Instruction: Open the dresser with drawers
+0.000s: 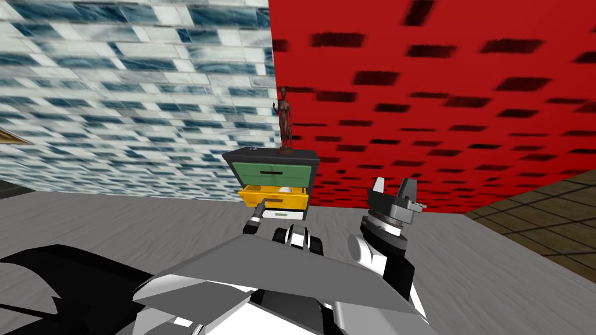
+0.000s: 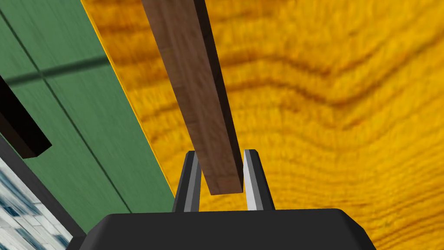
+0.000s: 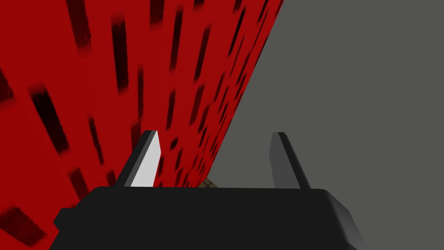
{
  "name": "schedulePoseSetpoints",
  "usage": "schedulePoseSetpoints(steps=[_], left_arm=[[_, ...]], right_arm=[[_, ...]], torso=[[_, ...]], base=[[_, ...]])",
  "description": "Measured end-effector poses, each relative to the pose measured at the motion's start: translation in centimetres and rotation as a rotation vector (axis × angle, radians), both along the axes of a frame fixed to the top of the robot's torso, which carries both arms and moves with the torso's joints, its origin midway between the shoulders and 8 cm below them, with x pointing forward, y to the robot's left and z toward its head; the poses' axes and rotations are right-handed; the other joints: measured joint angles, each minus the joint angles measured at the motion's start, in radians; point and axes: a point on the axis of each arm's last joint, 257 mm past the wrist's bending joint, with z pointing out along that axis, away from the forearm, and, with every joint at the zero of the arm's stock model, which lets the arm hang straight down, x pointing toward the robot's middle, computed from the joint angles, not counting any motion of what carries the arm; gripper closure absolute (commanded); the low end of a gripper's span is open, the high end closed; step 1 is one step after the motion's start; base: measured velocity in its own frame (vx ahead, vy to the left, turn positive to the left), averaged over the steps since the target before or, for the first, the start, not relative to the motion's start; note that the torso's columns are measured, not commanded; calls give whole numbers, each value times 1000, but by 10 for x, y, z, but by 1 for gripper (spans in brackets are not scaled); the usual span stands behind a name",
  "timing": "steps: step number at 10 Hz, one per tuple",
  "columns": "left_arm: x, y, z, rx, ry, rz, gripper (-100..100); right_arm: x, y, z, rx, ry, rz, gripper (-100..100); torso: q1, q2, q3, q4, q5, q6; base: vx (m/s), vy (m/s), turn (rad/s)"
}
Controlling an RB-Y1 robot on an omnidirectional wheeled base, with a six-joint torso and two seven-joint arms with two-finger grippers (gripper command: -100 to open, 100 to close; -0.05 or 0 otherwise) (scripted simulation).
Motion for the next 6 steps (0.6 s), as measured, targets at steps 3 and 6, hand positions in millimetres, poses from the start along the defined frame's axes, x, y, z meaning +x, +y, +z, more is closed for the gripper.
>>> schedulePoseSetpoints(steps=[3, 6], left_arm=[[-2, -2, 3, 1, -7, -11, -100], [20, 17, 24, 7, -10, -13, -100]], right_arm=[[0, 0, 0, 0, 0, 0, 0], [0, 0, 0, 0, 0, 0, 0]], torso=[[0, 9, 6, -1, 1, -3], [-3, -2, -2, 0, -2, 0]], base=[[-185, -35, 15], [-54, -66, -10]])
